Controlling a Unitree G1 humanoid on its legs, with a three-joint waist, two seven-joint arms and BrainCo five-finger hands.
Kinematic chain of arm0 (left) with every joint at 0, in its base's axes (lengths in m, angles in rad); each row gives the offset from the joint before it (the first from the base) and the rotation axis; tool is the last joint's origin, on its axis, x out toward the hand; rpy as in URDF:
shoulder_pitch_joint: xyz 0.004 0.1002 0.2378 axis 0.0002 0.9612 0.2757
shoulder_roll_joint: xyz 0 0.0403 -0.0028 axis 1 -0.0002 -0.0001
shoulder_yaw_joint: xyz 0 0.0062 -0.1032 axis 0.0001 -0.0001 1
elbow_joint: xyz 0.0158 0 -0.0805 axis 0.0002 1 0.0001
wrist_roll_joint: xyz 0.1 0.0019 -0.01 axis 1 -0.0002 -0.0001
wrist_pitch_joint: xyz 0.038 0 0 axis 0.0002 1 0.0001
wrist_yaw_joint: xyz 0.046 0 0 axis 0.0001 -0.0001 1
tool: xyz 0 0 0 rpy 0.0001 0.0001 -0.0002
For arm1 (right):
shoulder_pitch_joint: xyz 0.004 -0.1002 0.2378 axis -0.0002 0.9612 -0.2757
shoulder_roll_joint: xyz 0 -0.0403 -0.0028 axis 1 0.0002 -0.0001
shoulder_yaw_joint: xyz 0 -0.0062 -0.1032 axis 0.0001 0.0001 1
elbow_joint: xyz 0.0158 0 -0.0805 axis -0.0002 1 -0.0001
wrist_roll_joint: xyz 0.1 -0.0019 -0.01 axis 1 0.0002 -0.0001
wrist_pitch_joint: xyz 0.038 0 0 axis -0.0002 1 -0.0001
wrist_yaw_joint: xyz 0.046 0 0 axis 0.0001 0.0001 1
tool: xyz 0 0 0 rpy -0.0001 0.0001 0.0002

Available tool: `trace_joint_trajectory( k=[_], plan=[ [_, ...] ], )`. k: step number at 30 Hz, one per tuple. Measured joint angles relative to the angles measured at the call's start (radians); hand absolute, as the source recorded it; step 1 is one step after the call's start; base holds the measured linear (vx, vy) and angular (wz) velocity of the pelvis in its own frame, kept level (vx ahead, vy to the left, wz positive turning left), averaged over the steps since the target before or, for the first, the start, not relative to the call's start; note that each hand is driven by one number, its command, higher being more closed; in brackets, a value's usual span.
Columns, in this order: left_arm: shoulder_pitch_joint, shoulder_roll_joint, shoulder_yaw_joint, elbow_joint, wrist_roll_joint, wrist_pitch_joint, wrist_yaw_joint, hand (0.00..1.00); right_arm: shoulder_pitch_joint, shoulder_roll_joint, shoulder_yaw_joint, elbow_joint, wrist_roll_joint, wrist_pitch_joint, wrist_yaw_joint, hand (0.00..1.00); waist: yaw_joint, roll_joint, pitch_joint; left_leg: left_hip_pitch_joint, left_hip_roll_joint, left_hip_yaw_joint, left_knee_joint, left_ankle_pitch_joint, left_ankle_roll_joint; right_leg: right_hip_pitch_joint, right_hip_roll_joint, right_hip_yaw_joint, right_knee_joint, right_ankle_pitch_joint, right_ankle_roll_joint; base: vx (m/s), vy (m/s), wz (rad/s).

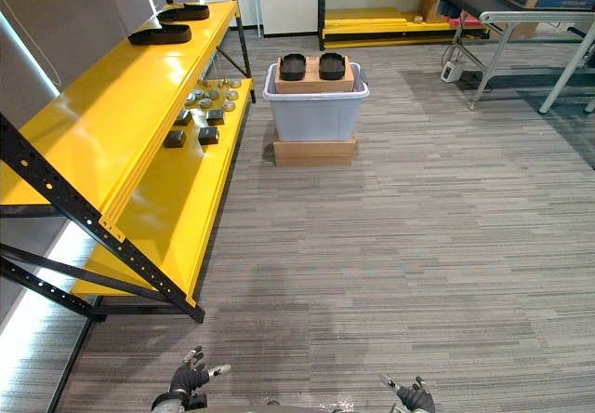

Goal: Walk over and take plastic housings, then place them on the shelf

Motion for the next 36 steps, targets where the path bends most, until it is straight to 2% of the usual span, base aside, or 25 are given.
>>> trace_joint_trajectory(
  k=[4, 7, 14, 16, 22, 24, 26, 27, 28, 29, 30, 32, 33, 34, 35, 36],
  plan=[
    [0.001, 0.009, 0.000, -0.035, 0.046, -0.011, -0.001, 0.00, -0.012, -0.011, 0.013, -0.077, -0.153, -0.004, 0.004, 0.00, 0.001, -0.016, 0.021, 0.017, 0.000, 0.003, 0.000, -0.009, -0.013, 0.020, -0.001, -0.002, -0.007, -0.002, 0.003, 0.08, -0.011, -0.01],
    [0.001, 0.010, 0.001, -0.037, 0.060, -0.012, 0.000, 0.00, -0.013, -0.015, 0.025, -0.083, -0.191, -0.004, 0.005, 0.00, 0.001, -0.014, 0.023, 0.040, 0.000, 0.010, 0.002, -0.020, -0.030, 0.037, -0.003, -0.001, -0.005, -0.009, 0.017, 0.06, -0.009, -0.04],
    [0.004, 0.008, 0.026, -0.075, 0.029, -0.013, 0.006, 0.00, -0.017, -0.023, 0.026, -0.084, -0.167, 0.001, -0.001, 0.00, -0.002, 0.000, 0.029, 0.039, 0.003, 0.028, 0.006, -0.031, -0.039, 0.035, -0.003, 0.004, -0.004, -0.015, 0.025, -0.01, -0.014, -0.05],
    [0.004, 0.004, 0.036, -0.077, 0.022, -0.013, 0.006, 0.00, -0.024, -0.033, 0.023, -0.084, -0.153, 0.001, -0.004, 0.00, -0.001, 0.010, 0.033, 0.033, 0.008, 0.034, 0.017, -0.050, -0.016, 0.029, 0.001, 0.010, -0.004, -0.019, 0.029, -0.03, -0.027, -0.18],
    [0.024, -0.005, 0.085, -0.138, -0.025, -0.014, 0.009, 0.00, -0.040, -0.037, -0.042, -0.084, -0.120, 0.003, -0.023, 0.00, -0.001, 0.019, 0.033, -0.036, 0.009, 0.080, 0.103, -0.116, 0.011, -0.029, -0.007, 0.038, 0.018, -0.035, 0.031, 0.00, 0.011, -0.24],
    [0.025, -0.005, 0.094, -0.151, -0.045, -0.015, 0.018, 0.00, -0.049, -0.037, -0.050, -0.084, -0.119, 0.010, -0.025, 0.00, -0.001, 0.022, 0.034, -0.070, 0.009, 0.091, 0.157, -0.157, 0.020, -0.075, -0.018, 0.047, 0.093, -0.079, 0.054, 0.11, 0.052, -0.16],
    [0.026, -0.008, 0.093, -0.165, -0.052, -0.015, 0.028, 0.00, -0.050, -0.039, -0.053, -0.084, -0.119, 0.021, -0.028, 0.00, -0.001, 0.020, 0.043, -0.074, 0.012, 0.105, 0.212, -0.218, 0.029, -0.140, -0.037, 0.036, 0.268, -0.143, 0.100, 0.11, 0.076, -0.20],
    [0.031, -0.008, 0.092, -0.172, -0.053, -0.015, 0.028, 0.00, -0.051, -0.038, -0.053, -0.084, -0.119, 0.023, -0.029, 0.00, 0.000, 0.023, 0.044, -0.071, 0.012, 0.106, 0.220, -0.233, 0.033, -0.165, -0.043, 0.023, 0.337, -0.156, 0.110, 0.12, 0.111, -0.22],
    [0.040, -0.007, 0.091, -0.174, -0.053, -0.018, 0.029, 0.00, -0.050, -0.037, -0.052, -0.086, -0.119, 0.024, -0.032, 0.00, -0.002, 0.030, 0.048, -0.047, 0.008, 0.102, 0.224, -0.256, 0.039, -0.228, -0.068, -0.009, 0.514, -0.164, 0.111, 0.18, 0.113, 0.04],
    [0.031, -0.002, 0.088, -0.175, -0.053, -0.020, 0.031, 0.00, -0.044, -0.035, -0.047, -0.088, -0.118, 0.027, -0.038, 0.00, -0.011, 0.019, 0.056, -0.011, -0.004, 0.085, 0.226, -0.270, 0.058, -0.308, -0.105, -0.034, 0.710, -0.166, 0.103, 0.33, 0.110, 0.25],
    [0.030, 0.007, 0.083, -0.175, -0.054, -0.020, 0.036, 0.00, -0.042, -0.033, -0.045, -0.088, -0.108, 0.035, -0.039, 0.00, -0.020, 0.016, 0.062, 0.023, -0.010, 0.074, 0.231, -0.288, 0.064, -0.350, -0.126, -0.049, 0.798, -0.200, 0.089, 0.41, 0.080, 0.35],
    [0.028, 0.009, 0.083, -0.175, -0.059, -0.020, 0.047, 0.00, -0.042, -0.034, -0.039, -0.099, -0.100, 0.037, -0.040, 0.00, -0.026, 0.017, 0.068, 0.061, -0.009, 0.056, 0.223, -0.303, 0.063, -0.400, -0.136, -0.080, 0.794, -0.234, 0.075, 0.40, 0.039, 0.33],
    [0.010, 0.012, 0.083, -0.174, -0.063, -0.020, 0.047, 0.00, -0.043, -0.039, -0.028, -0.121, -0.100, 0.037, -0.039, 0.00, -0.033, 0.021, 0.085, 0.092, 0.008, 0.040, 0.206, -0.307, 0.056, -0.443, -0.126, -0.113, 0.748, -0.237, 0.059, 0.45, -0.015, 0.48],
    [-0.019, 0.012, 0.082, -0.172, -0.064, -0.020, 0.048, 0.00, -0.056, -0.054, -0.016, -0.127, -0.100, 0.035, -0.039, 0.00, -0.033, 0.042, 0.108, 0.122, 0.045, 0.021, 0.187, -0.311, 0.046, -0.481, -0.090, -0.140, 0.650, -0.218, 0.041, 0.46, -0.034, 0.53],
    [-0.032, 0.013, 0.082, -0.172, -0.064, -0.021, 0.048, 0.00, -0.062, -0.063, -0.006, -0.127, -0.100, 0.035, -0.039, 0.00, -0.034, 0.050, 0.117, 0.132, 0.062, 0.015, 0.183, -0.313, 0.030, -0.503, -0.072, -0.147, 0.588, -0.192, 0.040, 0.37, -0.041, 0.49],
    [-0.050, 0.013, 0.082, -0.172, -0.064, -0.023, 0.048, 0.00, -0.070, -0.069, 0.001, -0.131, -0.100, 0.035, -0.039, 0.00, -0.036, 0.048, 0.128, 0.146, 0.078, 0.003, 0.181, -0.314, 0.008, -0.533, -0.049, -0.144, 0.494, -0.134, 0.037, 0.41, -0.074, 0.53]
  ],
)
